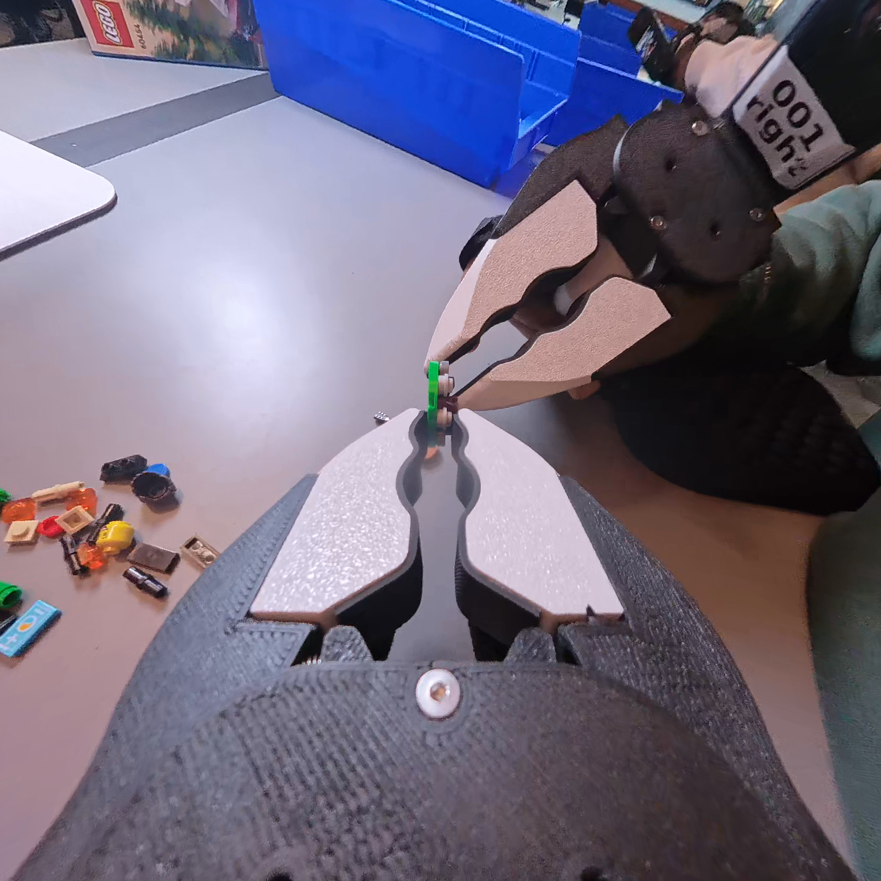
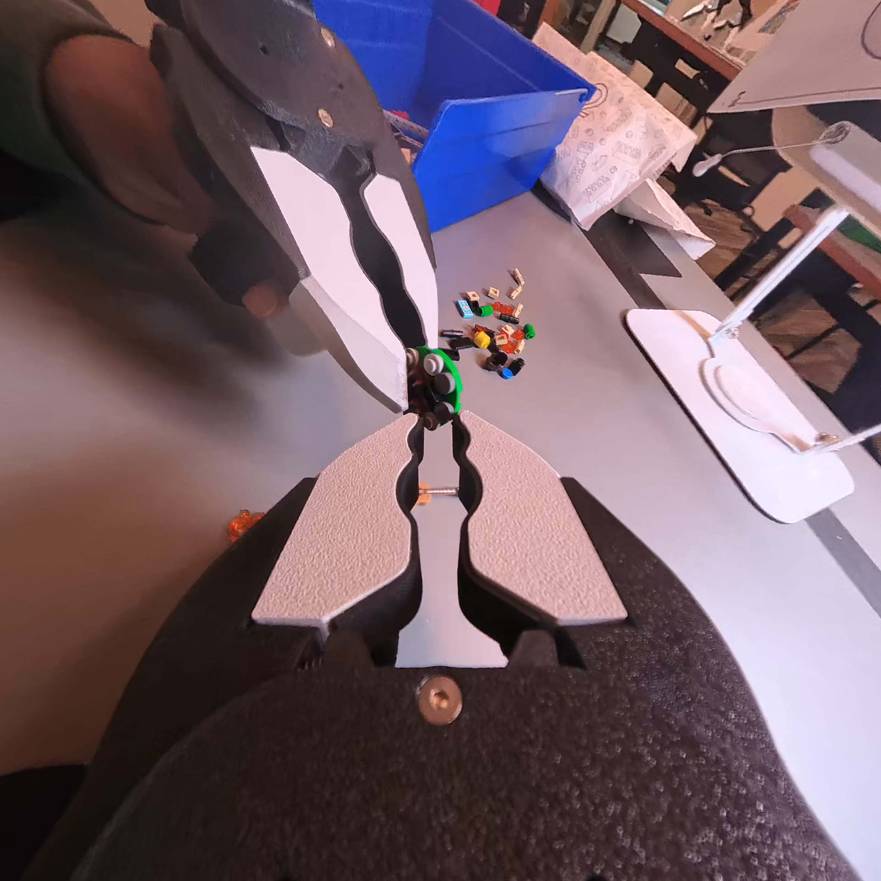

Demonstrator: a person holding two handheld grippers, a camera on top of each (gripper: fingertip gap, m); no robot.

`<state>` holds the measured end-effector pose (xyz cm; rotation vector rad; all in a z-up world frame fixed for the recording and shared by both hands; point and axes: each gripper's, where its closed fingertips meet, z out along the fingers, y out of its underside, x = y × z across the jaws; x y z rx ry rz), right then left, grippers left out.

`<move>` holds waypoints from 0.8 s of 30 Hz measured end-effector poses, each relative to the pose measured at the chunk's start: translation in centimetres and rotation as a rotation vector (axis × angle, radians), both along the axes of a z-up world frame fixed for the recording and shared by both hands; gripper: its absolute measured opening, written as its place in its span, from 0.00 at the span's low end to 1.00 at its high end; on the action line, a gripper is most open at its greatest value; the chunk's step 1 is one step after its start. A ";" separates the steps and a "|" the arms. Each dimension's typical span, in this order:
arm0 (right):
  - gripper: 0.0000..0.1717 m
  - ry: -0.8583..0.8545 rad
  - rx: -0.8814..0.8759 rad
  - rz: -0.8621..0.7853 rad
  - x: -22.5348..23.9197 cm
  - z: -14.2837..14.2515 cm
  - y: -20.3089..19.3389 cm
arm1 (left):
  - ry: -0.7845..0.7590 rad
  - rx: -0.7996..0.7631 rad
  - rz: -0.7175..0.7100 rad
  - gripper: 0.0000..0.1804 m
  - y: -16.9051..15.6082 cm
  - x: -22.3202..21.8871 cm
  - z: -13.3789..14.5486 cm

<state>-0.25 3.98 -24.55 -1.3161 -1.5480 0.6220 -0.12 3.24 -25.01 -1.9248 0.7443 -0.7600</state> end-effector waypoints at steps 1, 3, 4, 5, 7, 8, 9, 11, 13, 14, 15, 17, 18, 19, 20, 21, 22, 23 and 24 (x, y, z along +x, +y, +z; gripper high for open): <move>0.06 -0.010 0.034 -0.015 0.0 -0.1 0.1 | 0.024 0.008 0.008 0.05 0.1 0.0 -0.1; 0.06 -0.036 0.100 -0.048 -0.1 -0.3 0.3 | 0.062 0.009 0.023 0.06 0.3 -0.1 -0.5; 0.05 -0.054 0.143 -0.063 -0.1 -0.5 0.4 | 0.073 0.001 0.029 0.06 0.3 -0.1 -0.7; 0.05 -0.070 0.186 -0.075 -0.1 -0.7 0.5 | 0.080 -0.009 0.033 0.06 0.3 -0.2 -0.9; 0.05 -0.100 0.232 -0.086 -0.1 -1.2 0.5 | 0.090 -0.032 0.041 0.06 0.4 -0.2 -1.4; 0.00 -0.092 0.249 -0.063 -0.2 -1.1 0.0 | 0.091 -0.051 0.052 0.06 0.5 -0.3 -1.7; 0.00 -0.067 0.279 -0.028 -0.7 -0.7 -0.9 | 0.096 -0.082 0.052 0.05 0.6 -0.2 -2.2; 0.00 -0.083 0.396 -0.033 -1.0 -0.3 -1.3 | 0.080 -0.116 0.045 0.05 0.7 -0.1 -2.6; 0.00 -0.077 0.290 -0.026 -0.6 -0.6 -0.9 | 0.040 -0.109 0.055 0.05 1.1 -0.4 -1.8; 0.00 -0.055 0.229 -0.019 -0.3 -0.5 -0.8 | 0.031 -0.103 0.059 0.05 1.2 -0.6 -1.5; 0.00 -0.034 0.190 -0.027 -0.1 -0.2 -0.4 | 0.023 -0.095 0.063 0.05 1.2 -0.7 -1.4; 0.03 -0.012 0.076 -0.042 0.2 0.0 0.4 | 0.010 -0.084 0.045 0.05 0.9 -0.6 -1.3; 0.08 -0.012 -0.001 -0.043 0.2 -0.3 0.7 | 0.011 -0.077 0.036 0.05 0.7 -0.4 -1.2; 0.11 -0.013 -0.069 -0.039 0.2 -0.6 0.8 | 0.019 -0.059 0.019 0.05 0.5 -0.2 -1.2; 0.11 -0.005 -0.114 -0.028 0.2 -0.7 0.7 | 0.031 -0.037 0.004 0.05 0.3 0.1 -1.1; 0.09 0.002 -0.125 -0.017 0.1 -0.7 0.6 | 0.059 -0.017 0.005 0.05 0.3 0.2 -1.1; 0.07 0.004 -0.105 -0.012 0.1 -0.6 0.5 | 0.078 -0.005 0.002 0.05 0.4 0.1 -1.1; 0.05 0.000 -0.071 -0.011 0.0 -0.6 0.4 | 0.080 -0.009 0.002 0.05 0.4 0.2 -1.2; 0.05 -0.012 -0.039 -0.014 0.0 -0.7 0.4 | 0.088 -0.012 -0.003 0.05 0.3 0.1 -1.3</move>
